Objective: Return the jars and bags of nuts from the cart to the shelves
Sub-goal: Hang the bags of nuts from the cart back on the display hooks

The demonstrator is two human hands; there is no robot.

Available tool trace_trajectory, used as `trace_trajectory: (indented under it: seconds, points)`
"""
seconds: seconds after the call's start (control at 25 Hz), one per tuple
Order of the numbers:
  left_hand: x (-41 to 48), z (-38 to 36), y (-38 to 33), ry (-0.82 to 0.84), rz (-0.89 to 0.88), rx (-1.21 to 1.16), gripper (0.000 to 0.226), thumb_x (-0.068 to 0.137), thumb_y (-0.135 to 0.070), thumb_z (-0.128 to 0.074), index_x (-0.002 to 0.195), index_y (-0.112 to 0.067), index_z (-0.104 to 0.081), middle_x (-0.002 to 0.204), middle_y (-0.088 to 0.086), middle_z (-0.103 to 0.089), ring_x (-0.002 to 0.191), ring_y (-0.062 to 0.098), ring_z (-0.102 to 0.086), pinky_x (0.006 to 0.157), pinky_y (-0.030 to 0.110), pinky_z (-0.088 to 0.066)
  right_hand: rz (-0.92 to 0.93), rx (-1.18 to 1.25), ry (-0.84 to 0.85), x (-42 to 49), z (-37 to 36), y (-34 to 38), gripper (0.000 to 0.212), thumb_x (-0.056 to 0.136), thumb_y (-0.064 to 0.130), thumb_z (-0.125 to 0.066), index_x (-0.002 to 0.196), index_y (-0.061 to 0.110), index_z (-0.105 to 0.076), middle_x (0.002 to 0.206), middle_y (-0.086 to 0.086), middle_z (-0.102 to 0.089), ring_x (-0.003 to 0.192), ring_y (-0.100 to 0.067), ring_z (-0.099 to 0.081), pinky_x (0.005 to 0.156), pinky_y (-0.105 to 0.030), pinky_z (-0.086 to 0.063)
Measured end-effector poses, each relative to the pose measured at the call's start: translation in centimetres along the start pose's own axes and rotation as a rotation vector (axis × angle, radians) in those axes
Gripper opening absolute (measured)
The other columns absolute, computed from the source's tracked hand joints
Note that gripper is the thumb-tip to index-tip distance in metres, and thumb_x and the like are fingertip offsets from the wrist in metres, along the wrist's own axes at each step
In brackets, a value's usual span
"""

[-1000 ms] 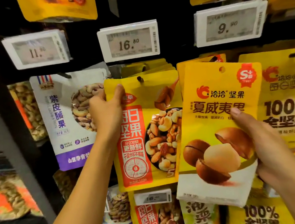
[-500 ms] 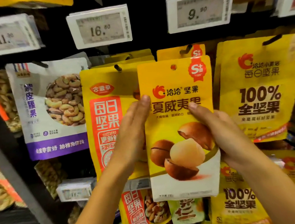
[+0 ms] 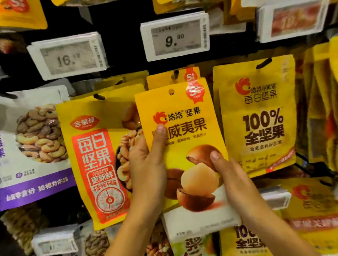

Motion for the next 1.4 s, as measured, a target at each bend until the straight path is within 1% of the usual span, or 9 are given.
trace_trajectory:
  seconds: [0.12,0.24,0.4,0.68,0.8,0.96,1.16,1.32,1.4]
  points:
    - [1.3,-1.5,-1.8,0.008,-0.073,0.082,0.013,0.092,-0.026,-0.052,0.093,-0.024,-0.065,0.084,-0.013,-0.074,0.08,0.004,-0.07,0.059,0.014,-0.052,0.003,0.003,-0.04,0.8,1.4,0.5,0.027,0.069,0.063,-0.041,0.085,0.043,-0.048,0.08,0.036,-0.051,0.068,0.027,-0.044,0.056,0.0,-0.039]
    - [3.7,-1.2,-4.5,-0.093,-0.183,0.14,0.024,0.094,-0.03,-0.053,0.072,-0.022,-0.057,0.072,0.002,-0.066,0.07,0.016,-0.066,0.06,0.029,-0.053,0.053,0.007,0.002,1.3,1.5,1.8,0.018,0.084,0.053,-0.052,0.075,0.039,-0.044,0.054,0.045,-0.051,0.057,0.035,-0.041,0.049,0.007,-0.034]
    - [6.4,-2.1,-5.2,-0.125,-0.186,0.204,0.035,0.095,-0.032,-0.051,0.062,-0.023,-0.046,0.058,0.004,-0.053,0.058,0.019,-0.056,0.057,0.033,-0.046,0.077,0.026,0.041,2.4,1.0,2.2,0.033,0.065,0.065,-0.041,0.088,0.044,-0.052,0.07,0.041,-0.054,0.068,0.028,-0.049,0.059,-0.004,-0.037]
    - [9.4,-2.7,-3.8,-0.171,-0.123,0.267,0.041,0.095,-0.038,-0.05,0.057,-0.024,-0.043,0.054,-0.005,-0.05,0.047,0.011,-0.044,0.053,0.028,-0.036,0.108,0.037,-0.005,4.6,0.9,2.9,0.039,0.066,0.061,-0.036,0.091,0.038,-0.056,0.084,0.028,-0.049,0.064,0.031,-0.046,0.051,0.007,-0.033]
    - [9.5,-2.5,-3.5,-0.161,-0.142,0.243,0.045,0.094,-0.039,-0.051,0.053,-0.024,-0.042,0.049,-0.007,-0.046,0.047,0.011,-0.044,0.052,0.028,-0.035,0.12,0.025,-0.012,4.9,1.0,2.8,0.026,0.072,0.058,-0.039,0.081,0.038,-0.054,0.073,0.028,-0.055,0.062,0.03,-0.046,0.05,0.006,-0.033]
    - [9.6,-2.3,-3.4,-0.146,-0.171,0.239,0.039,0.094,-0.039,-0.051,0.058,-0.026,-0.047,0.055,-0.003,-0.054,0.054,0.016,-0.056,0.054,0.031,-0.045,0.143,0.018,0.013,5.1,0.9,2.6,0.011,0.082,0.048,-0.039,0.079,0.04,-0.046,0.056,0.051,-0.047,0.058,0.037,-0.039,0.052,0.011,-0.029]
    - [10.4,-2.5,-2.0,-0.116,-0.168,0.261,0.04,0.096,-0.035,-0.05,0.058,-0.022,-0.046,0.05,-0.008,-0.048,0.057,0.017,-0.05,0.06,0.033,-0.043,0.117,0.029,-0.009,5.8,1.2,1.7,0.016,0.088,0.044,-0.043,0.072,0.042,-0.044,0.05,0.041,-0.039,0.051,0.037,-0.036,0.049,0.01,-0.029]
    - [11.5,-2.6,-1.4,-0.157,-0.164,0.361,0.038,0.096,-0.033,-0.049,0.061,-0.021,-0.052,0.049,-0.01,-0.057,0.051,0.005,-0.055,0.057,0.025,-0.045,0.132,-0.004,-0.042,7.4,1.0,1.1,0.014,0.086,0.049,-0.043,0.078,0.039,-0.049,0.071,0.033,-0.048,0.058,0.033,-0.043,0.051,0.007,-0.033]
    - [11.4,-2.4,-1.0,-0.137,-0.156,0.394,0.036,0.097,-0.036,-0.047,0.065,-0.02,-0.054,0.053,-0.009,-0.059,0.055,0.003,-0.058,0.058,0.023,-0.046,0.155,-0.023,-0.037,8.2,0.9,0.5,0.03,0.076,0.059,-0.039,0.087,0.035,-0.054,0.083,0.022,-0.056,0.068,0.024,-0.052,0.053,0.004,-0.036]
Point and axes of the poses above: each hand's wrist, its own x-axis towards the middle knuckle, its own z-axis out of the back of the hand, y = z × x, the point moved 8 cm from there along x, towards the middle knuckle
